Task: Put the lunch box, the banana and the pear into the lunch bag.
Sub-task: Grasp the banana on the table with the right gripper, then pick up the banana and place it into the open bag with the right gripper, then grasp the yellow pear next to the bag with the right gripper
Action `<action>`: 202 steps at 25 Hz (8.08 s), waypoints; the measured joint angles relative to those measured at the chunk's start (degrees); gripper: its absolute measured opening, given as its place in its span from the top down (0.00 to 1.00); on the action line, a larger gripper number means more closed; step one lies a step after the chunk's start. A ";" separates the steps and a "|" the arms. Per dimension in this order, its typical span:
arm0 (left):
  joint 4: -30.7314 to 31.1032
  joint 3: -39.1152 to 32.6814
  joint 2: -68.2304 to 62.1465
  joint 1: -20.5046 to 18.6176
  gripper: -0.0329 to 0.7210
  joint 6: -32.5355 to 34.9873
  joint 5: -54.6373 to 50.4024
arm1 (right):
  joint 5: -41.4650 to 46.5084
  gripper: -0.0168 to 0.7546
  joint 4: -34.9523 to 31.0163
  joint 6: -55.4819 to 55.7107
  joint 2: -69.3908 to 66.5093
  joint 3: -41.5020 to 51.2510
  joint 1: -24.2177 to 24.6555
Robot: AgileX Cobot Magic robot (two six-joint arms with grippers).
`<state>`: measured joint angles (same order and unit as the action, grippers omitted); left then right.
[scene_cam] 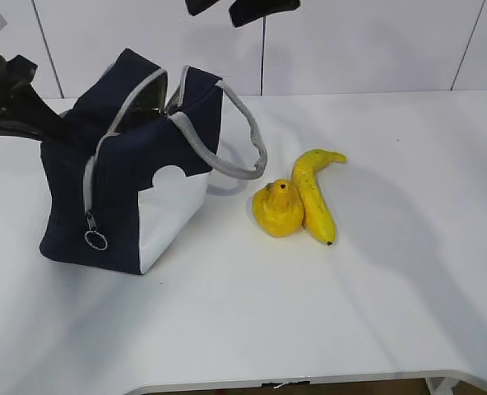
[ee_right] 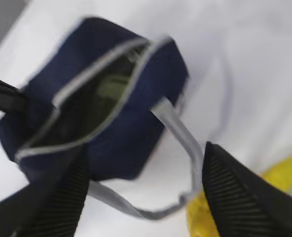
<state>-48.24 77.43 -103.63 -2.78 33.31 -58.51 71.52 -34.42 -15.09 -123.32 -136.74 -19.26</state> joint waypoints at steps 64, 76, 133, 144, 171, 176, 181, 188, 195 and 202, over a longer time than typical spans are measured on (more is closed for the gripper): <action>0.09 0.00 0.00 -4.84 0.96 0.00 -2.75 | -6.72 0.27 35.85 29.44 -10.66 21.89 0.00; 0.43 0.00 0.00 -4.84 0.96 0.23 -2.75 | -1.58 0.59 36.91 29.44 -10.91 17.54 0.00; -19.74 0.00 -0.08 -4.73 0.96 9.20 -5.51 | -9.22 0.35 -5.58 26.33 -19.46 -7.95 -8.99; -18.20 0.00 -0.08 -4.73 0.96 9.24 -5.51 | -0.69 0.27 -5.69 24.40 -19.46 -15.34 -8.88; -14.86 0.00 -0.08 -6.76 0.96 9.24 -5.39 | 0.72 0.27 9.03 10.06 -17.03 -26.12 -8.00; -14.49 0.00 -0.08 -6.76 0.96 9.24 -5.86 | 0.94 0.27 17.80 7.06 -15.71 -26.12 -8.00; -14.46 0.00 -0.08 -6.76 0.96 9.24 -6.16 | 1.00 0.27 20.71 6.61 -13.83 -25.35 -8.00; -13.55 0.00 -0.08 -6.76 0.96 9.24 -6.19 | 1.00 0.27 26.58 6.28 -9.17 -14.02 -8.00; -13.39 0.00 -0.08 -6.76 0.96 9.24 -6.28 | 1.00 0.27 35.24 6.43 1.74 4.16 -8.00; -12.57 0.00 -0.08 -6.76 0.96 9.33 -6.28 | 0.89 0.27 40.45 14.36 10.00 15.85 -8.00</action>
<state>-60.81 77.43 -103.71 -9.54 42.64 -64.79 72.41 6.03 -0.73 -113.32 -120.88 -27.26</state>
